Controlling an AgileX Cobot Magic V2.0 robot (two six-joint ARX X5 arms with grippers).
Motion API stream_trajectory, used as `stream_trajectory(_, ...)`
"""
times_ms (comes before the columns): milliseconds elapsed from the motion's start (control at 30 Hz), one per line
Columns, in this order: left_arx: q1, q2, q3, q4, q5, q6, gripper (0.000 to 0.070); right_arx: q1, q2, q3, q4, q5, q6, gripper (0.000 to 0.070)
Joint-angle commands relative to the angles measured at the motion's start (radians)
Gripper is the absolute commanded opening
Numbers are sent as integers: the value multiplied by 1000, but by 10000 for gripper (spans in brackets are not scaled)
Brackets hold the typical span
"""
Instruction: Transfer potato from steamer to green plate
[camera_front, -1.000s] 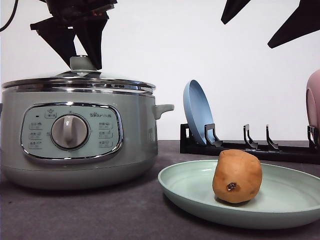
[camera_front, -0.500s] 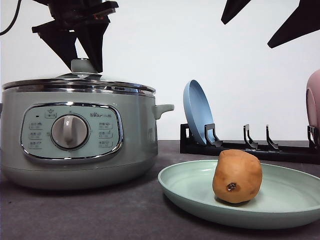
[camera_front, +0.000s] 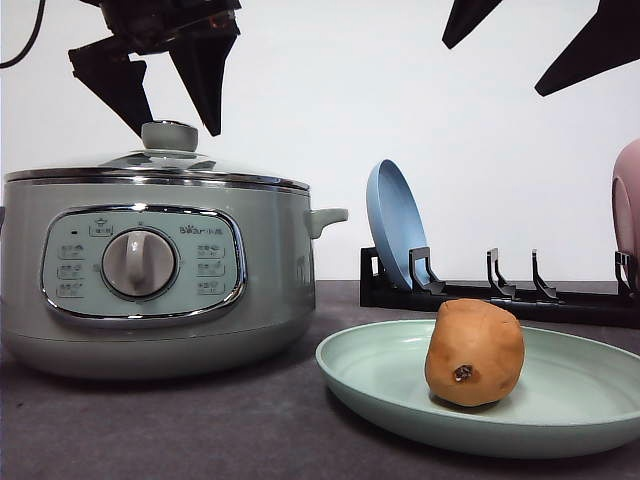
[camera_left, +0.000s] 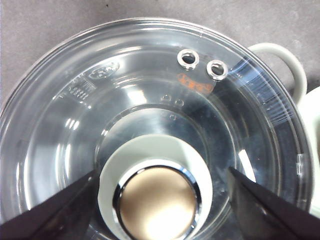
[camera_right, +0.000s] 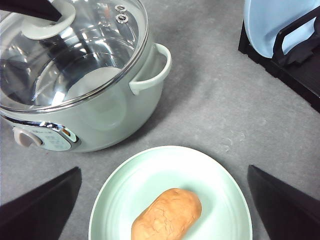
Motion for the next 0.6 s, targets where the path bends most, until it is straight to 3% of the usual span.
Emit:
stream_trajectory(0,-6,-26,31,9,0,-2,520,5,6,16,6,3,-11,682)
stream_trajectory(233,-6,-142,35,-11,9,-2,518,5,6,16,5,-10,-11,682)
stream_trajectory(567,-10,-331,35,-108,116,-2,513,5,6,16,-54,-158,-3,682)
